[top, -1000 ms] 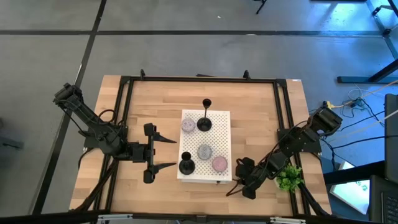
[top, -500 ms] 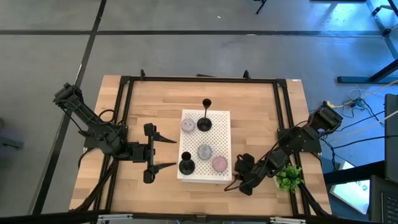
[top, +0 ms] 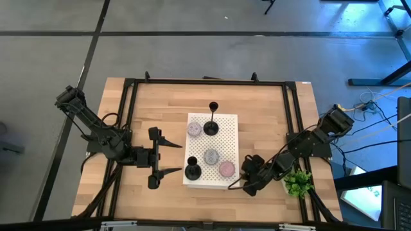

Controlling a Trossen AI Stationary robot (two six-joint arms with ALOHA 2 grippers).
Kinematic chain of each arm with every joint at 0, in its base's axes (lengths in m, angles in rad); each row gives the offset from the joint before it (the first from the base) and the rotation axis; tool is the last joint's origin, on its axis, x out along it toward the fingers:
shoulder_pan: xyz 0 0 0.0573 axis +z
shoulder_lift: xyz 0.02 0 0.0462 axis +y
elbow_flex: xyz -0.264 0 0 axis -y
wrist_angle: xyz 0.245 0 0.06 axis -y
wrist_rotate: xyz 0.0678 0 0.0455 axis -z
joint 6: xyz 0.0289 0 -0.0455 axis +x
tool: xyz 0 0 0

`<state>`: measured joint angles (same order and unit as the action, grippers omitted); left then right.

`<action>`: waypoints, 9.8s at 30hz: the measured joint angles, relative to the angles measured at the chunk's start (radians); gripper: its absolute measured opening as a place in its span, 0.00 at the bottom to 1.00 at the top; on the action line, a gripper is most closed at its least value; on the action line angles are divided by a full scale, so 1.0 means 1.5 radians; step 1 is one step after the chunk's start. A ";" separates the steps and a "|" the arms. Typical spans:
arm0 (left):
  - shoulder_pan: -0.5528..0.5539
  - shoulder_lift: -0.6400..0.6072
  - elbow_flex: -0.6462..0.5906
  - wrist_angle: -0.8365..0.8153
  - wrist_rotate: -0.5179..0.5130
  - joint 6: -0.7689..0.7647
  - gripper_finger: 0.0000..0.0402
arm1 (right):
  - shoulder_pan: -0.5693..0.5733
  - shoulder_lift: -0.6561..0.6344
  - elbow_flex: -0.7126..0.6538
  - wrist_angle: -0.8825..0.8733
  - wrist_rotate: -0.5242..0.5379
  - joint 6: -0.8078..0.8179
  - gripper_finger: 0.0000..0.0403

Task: Pick & Place candle stick holders
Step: Put the candle holder on the shelf

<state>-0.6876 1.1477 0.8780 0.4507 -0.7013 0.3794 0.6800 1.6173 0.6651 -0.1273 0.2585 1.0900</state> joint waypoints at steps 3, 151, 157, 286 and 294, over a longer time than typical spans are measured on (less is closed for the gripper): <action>0.000 0.000 0.000 0.000 0.000 0.000 0.80 | 0.001 -0.005 0.000 -0.007 -0.008 0.001 0.03; 0.000 0.000 0.000 -0.004 0.000 0.000 0.80 | 0.074 -0.175 0.269 -0.826 0.595 0.250 0.03; 0.000 0.000 0.000 -0.004 0.000 -0.001 0.80 | 0.054 -0.175 0.269 -0.826 0.601 0.240 0.03; 0.000 0.000 0.000 -0.009 0.000 0.000 0.80 | -0.062 -0.173 0.269 0.270 -0.165 -0.884 0.03; 0.000 0.000 0.000 -0.017 0.000 -0.001 0.80 | -0.082 -0.173 0.269 0.288 -0.210 -0.876 0.03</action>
<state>-0.6873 1.1481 0.8776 0.4257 -0.7017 0.3786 0.5574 1.3575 1.0679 0.3047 -0.0563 -0.2245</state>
